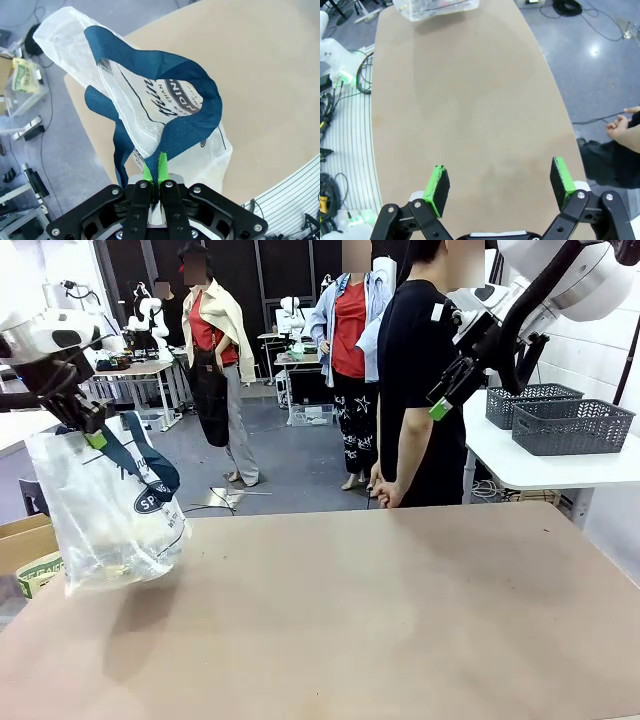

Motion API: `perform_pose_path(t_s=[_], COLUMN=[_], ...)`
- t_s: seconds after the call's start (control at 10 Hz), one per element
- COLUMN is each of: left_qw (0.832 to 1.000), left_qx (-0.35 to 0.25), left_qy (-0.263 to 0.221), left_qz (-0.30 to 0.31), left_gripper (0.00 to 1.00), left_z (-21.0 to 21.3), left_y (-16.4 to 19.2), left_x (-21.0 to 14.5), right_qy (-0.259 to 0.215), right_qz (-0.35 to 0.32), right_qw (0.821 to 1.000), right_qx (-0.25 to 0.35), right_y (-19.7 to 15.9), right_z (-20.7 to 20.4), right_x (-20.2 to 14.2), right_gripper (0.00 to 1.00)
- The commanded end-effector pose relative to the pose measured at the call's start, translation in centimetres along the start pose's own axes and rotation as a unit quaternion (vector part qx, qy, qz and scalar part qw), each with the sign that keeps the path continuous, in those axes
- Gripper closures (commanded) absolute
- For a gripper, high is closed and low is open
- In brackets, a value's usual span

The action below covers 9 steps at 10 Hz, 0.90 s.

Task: Transfer purchased items from the store into the shopping bag.
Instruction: Move the Reusable shopping bag to the right side of the table.

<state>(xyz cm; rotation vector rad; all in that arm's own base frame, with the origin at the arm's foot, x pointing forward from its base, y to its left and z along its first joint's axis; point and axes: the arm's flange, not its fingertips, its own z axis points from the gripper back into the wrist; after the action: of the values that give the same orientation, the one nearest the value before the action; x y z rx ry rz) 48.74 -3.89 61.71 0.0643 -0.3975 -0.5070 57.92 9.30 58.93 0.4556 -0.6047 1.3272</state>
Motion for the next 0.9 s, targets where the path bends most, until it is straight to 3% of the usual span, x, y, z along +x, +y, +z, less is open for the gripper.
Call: perform_pose_path(t_s=[0.0, 0.4, 0.8], left_qw=[1.000, 1.000, 0.999], left_qx=[-0.001, -0.006, 0.051], left_qy=[0.009, 0.013, -0.003], left_qz=[-0.006, -0.005, 0.005], left_gripper=[1.00, 1.00, 1.00], left_z=[-0.2, -1.1, -2.5], left_y=[-0.5, -0.5, 3.2], left_x=[0.3, 0.1, -1.7], right_qy=[0.010, 0.010, 0.010], right_qz=[0.004, 0.004, 0.004], right_qw=[1.000, 1.000, 1.000], right_qx=[0.000, 0.000, 0.000], right_y=[0.4, 0.4, 0.4], right_z=[-0.1, -0.1, -0.1], right_x=[-0.3, -0.3, -0.3], right_gripper=[0.00, 0.00, 0.00])
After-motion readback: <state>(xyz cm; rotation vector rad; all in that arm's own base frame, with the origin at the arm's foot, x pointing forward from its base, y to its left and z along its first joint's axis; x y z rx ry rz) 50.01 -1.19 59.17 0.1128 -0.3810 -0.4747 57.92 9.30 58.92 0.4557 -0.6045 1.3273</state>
